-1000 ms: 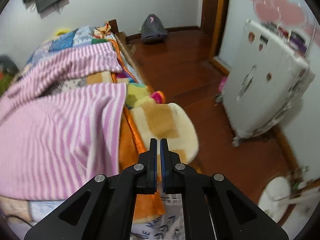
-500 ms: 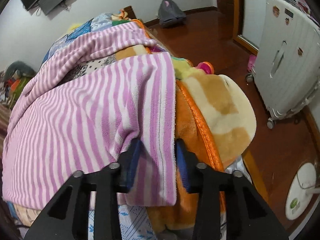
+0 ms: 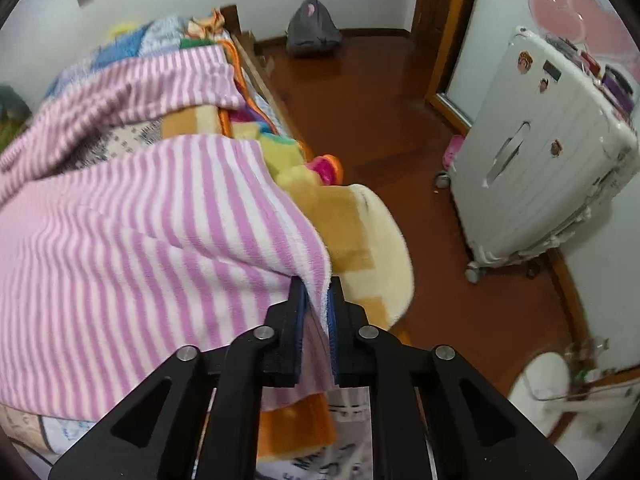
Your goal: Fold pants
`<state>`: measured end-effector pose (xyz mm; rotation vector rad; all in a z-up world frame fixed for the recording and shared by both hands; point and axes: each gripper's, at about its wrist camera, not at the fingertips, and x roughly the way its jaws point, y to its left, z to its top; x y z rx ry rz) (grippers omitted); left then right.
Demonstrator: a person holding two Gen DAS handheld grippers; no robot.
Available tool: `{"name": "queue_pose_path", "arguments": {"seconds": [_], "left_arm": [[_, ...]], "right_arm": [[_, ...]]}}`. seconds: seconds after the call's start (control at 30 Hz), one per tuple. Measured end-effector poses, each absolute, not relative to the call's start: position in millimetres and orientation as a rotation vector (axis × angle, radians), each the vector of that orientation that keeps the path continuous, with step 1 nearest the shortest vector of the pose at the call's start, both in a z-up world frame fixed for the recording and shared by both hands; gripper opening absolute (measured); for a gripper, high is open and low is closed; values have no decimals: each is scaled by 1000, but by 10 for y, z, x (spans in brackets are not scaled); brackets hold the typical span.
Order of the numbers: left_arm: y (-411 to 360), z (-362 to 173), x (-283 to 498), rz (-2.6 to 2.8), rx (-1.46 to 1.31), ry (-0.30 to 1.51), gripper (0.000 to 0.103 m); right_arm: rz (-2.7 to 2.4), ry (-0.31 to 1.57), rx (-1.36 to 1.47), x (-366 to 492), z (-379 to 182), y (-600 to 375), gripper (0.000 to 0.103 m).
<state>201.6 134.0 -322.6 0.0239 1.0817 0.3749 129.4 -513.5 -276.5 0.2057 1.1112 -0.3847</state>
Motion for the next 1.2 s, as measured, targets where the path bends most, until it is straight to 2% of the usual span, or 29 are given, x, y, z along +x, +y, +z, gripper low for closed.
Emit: {"name": "queue_pose_path", "arguments": {"seconds": [0.13, 0.2, 0.27, 0.3, 0.57, 0.67, 0.7, 0.97, 1.2], "left_arm": [[1380, -3012, 2043, 362, 0, 1060, 55], [1400, -2848, 2095, 351, -12, 1029, 55], [1440, -2678, 2198, 341, -22, 996, 55], [1444, -2618, 2254, 338, -24, 982, 56], [1552, -2230, 3138, 336, 18, 887, 65], [1602, -2236, 3618, 324, 15, 889, 66], [1615, -2263, 3800, 322, 17, 897, 66], [1690, -2770, 5156, 331, 44, 1015, 66], [1835, -3413, 5615, 364, 39, 1149, 66]], "right_arm": [[-404, 1067, 151, 1364, -2536, -5132, 15], [-380, 1028, 174, 1433, -2360, -5122, 31], [-353, 982, 185, 1510, -2220, -5067, 43], [-341, 960, 177, 1583, -2141, -5015, 45], [-161, 876, 138, 2478, -1855, -4483, 46], [-132, 851, 112, 2831, -1870, -4322, 59], [-135, 841, 92, 2942, -1882, -4280, 60], [-170, 855, -17, 3768, -2154, -4240, 60], [-199, 938, -13, 4402, -2621, -4672, 60]]}}
